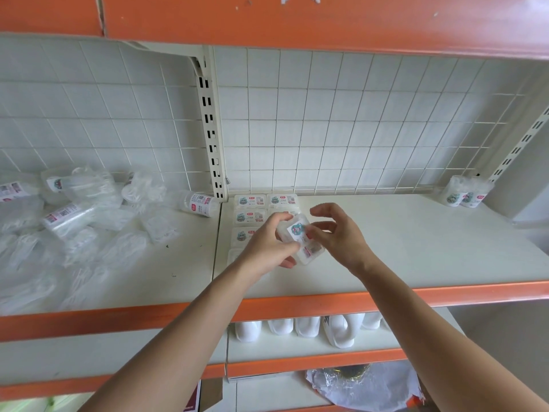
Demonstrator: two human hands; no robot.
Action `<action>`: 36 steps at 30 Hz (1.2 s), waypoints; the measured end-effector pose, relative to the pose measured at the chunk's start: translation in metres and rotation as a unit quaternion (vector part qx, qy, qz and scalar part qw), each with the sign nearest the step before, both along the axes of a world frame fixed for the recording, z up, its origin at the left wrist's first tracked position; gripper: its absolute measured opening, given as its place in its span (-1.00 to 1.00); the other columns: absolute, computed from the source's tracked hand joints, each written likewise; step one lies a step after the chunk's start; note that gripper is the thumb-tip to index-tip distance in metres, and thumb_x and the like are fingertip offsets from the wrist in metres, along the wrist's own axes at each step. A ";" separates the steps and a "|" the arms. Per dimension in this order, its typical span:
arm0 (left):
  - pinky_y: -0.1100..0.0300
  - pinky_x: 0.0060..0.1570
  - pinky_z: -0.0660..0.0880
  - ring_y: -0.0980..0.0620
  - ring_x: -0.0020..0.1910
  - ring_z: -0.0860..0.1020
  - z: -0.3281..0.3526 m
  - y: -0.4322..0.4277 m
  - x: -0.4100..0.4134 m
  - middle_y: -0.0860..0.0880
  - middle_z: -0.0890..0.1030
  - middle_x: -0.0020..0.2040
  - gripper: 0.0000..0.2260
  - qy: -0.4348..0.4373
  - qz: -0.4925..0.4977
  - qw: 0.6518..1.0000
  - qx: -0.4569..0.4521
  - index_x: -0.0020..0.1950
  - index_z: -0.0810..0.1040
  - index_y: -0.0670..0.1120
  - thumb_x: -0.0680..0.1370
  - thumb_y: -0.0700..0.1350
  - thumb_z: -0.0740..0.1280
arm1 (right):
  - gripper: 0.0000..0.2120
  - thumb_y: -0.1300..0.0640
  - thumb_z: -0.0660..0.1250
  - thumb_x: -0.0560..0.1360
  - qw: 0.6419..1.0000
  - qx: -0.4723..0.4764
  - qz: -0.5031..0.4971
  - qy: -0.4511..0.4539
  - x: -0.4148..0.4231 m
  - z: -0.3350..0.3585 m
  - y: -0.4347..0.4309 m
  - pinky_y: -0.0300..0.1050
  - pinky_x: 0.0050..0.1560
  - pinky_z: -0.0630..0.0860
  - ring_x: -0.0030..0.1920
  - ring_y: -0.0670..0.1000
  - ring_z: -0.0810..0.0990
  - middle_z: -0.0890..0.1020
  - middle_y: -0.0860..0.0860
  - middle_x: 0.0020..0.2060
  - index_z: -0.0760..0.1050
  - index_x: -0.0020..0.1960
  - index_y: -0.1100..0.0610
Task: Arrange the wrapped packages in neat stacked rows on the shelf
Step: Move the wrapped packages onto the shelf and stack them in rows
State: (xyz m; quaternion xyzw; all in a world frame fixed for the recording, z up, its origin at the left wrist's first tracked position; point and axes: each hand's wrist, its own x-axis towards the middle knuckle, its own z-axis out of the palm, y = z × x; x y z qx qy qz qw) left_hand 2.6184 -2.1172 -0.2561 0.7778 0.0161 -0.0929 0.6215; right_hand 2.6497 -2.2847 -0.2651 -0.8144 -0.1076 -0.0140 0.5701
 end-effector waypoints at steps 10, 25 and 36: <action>-0.02 -0.04 0.61 -0.04 -0.07 0.65 -0.011 0.010 -0.016 -0.01 0.53 0.11 -0.68 -0.014 0.056 0.995 0.078 0.28 0.36 0.00 0.57 -0.04 0.34 | -0.48 -0.07 0.54 0.33 0.955 -0.258 0.061 -0.132 -0.018 -0.027 0.000 -0.19 0.06 0.47 0.05 -0.12 0.51 0.51 -0.16 0.09 0.47 0.24 -0.03; 0.09 0.28 0.32 -0.02 0.37 0.29 -0.045 0.041 -0.043 0.02 0.41 0.34 -0.66 -0.188 -0.049 0.837 0.511 0.36 0.46 -0.02 0.59 -0.03 0.18 | -0.56 0.09 0.41 0.41 0.905 -0.369 0.124 -0.174 -0.011 -0.061 -0.008 0.09 0.36 0.37 0.42 0.06 0.34 0.45 -0.02 0.37 0.46 0.28 0.03; 0.00 0.18 0.40 -0.09 0.29 0.38 -0.045 0.036 -0.042 -0.02 0.46 0.26 -0.66 -0.198 -0.056 0.827 0.523 0.33 0.48 -0.05 0.57 -0.04 0.20 | -0.65 -0.01 0.41 0.46 0.911 -0.352 0.115 -0.184 -0.010 -0.060 -0.004 -0.04 0.34 0.39 0.36 0.04 0.41 0.51 0.04 0.32 0.51 0.21 0.07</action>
